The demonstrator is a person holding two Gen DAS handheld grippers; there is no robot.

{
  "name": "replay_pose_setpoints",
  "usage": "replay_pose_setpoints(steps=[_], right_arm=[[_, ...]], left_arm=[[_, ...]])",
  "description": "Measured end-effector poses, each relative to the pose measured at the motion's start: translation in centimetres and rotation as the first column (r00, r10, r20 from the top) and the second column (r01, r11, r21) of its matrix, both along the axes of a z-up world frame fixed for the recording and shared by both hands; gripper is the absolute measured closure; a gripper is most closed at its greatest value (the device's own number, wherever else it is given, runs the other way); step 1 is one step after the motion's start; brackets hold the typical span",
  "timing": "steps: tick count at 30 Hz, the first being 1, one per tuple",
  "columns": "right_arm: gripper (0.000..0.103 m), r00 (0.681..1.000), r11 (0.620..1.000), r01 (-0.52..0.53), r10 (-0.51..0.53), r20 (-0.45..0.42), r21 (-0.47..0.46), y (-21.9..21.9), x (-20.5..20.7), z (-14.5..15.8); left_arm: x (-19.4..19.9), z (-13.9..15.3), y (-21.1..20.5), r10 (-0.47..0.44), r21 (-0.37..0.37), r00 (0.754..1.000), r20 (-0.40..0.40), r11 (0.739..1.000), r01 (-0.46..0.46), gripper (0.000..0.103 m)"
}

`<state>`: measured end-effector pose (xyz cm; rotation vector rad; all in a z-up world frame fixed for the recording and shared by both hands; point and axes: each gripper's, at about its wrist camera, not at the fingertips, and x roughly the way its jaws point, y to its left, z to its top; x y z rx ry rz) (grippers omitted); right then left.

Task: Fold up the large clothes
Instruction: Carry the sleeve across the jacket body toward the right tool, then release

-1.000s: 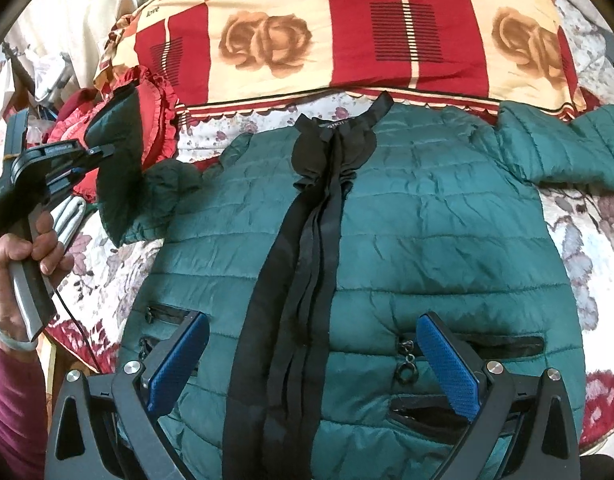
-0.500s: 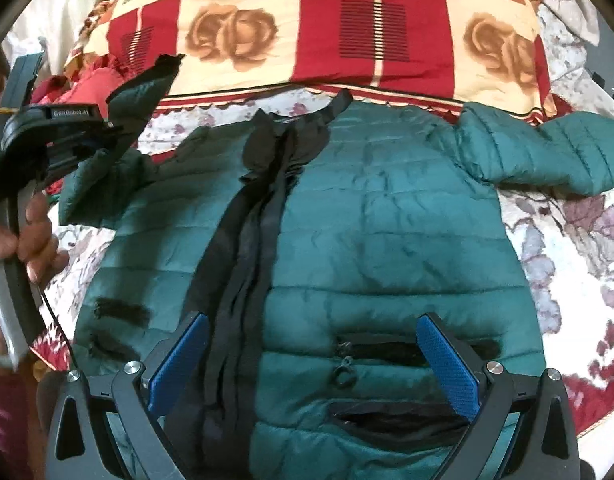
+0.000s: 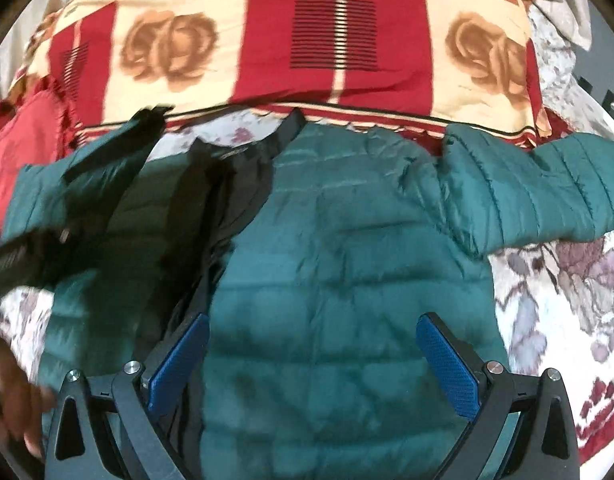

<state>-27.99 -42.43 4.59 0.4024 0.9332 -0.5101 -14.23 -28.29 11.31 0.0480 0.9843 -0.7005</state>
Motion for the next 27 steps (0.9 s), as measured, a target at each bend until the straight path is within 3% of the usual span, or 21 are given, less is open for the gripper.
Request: replay_pose_setpoints(steps=[6,13,21,23,25,27], right_arm=[[0.0,0.999,0.998,0.05,-0.05,-0.009,0.039,-2.3,0.4,-1.4],[0.0,0.993,0.982,0.082,-0.096,0.074,0.17,-4.2,-1.6,-2.2],[0.0,0.988,0.972,0.056,-0.086,0.125,0.229,-5.0,-2.1,-1.8],[0.0,0.988,0.974,0.047,-0.079,0.135,0.224,-4.8,-2.0,-1.5],[0.0,0.989,0.976,0.042,-0.07,0.127,0.213,-4.6,-1.9,-1.4],[0.0,0.991,0.975,0.033,-0.061,0.119,0.22,-4.3,-1.5,-1.3]], left_arm=[[-0.5,-1.4,-1.9,-0.026,0.017,0.999,-0.026,1.0,0.026,0.097],[-1.3,-3.2,-3.9,-0.061,0.037,0.996,-0.07,0.997,0.064,0.097],[-2.6,-4.0,-5.3,-0.11,0.061,0.99,-0.089,0.991,0.116,0.095],[-2.7,-3.7,-5.1,-0.125,0.047,0.986,-0.113,0.99,0.131,0.087],[-2.9,-3.1,-4.6,-0.144,0.006,0.98,-0.135,0.989,0.146,0.067],[-3.1,-2.3,-3.9,-0.156,-0.041,0.978,-0.138,0.988,0.152,0.054]])
